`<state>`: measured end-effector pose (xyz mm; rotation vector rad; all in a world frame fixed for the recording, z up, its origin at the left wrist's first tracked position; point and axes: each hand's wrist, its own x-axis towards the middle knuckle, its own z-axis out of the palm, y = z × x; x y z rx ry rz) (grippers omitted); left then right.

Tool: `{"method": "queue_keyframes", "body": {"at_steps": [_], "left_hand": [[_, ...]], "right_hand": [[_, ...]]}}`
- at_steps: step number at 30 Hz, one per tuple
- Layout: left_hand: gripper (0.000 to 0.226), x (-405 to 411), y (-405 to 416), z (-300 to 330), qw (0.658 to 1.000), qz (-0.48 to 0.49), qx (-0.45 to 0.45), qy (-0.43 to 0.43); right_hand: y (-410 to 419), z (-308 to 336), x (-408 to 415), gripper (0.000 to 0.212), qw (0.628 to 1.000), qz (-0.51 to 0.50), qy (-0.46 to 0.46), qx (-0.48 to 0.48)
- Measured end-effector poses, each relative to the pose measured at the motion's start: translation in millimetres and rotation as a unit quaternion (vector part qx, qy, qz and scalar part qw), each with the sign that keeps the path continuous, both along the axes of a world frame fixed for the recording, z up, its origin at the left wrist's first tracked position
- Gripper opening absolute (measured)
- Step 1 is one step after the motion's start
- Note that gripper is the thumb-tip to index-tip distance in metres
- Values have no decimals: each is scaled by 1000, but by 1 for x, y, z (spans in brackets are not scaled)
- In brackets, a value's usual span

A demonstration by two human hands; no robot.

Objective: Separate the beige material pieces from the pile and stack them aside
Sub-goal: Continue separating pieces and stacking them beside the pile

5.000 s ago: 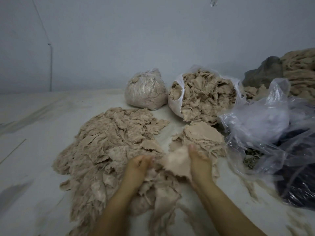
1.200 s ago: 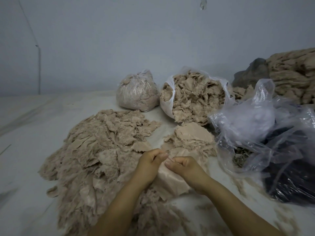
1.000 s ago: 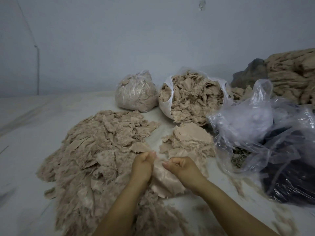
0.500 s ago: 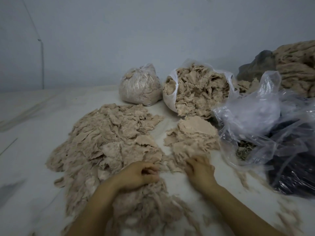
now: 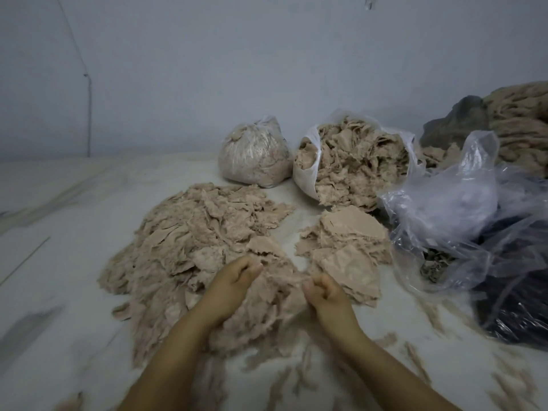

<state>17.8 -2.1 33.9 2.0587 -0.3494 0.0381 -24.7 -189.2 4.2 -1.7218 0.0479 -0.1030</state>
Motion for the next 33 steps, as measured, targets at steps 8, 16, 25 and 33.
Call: {"method": "queue_keyframes", "body": {"at_steps": [8,16,25,33], "left_hand": [[40,5,15,-4,972,99,184,-106],[31,3,11,-4,938,164,277,-132],[30,-16,-57,-2,995,-48,-23,88],[21,-19,-69,0,954,106,-224,169]], "right_hand": [[-8,17,5,30,990,-14,22,137],[-20,23,9,17,989,44,62,129],[-5,14,5,13,994,-1,21,109],[-10,4,-1,14,998,-37,19,41]]}}
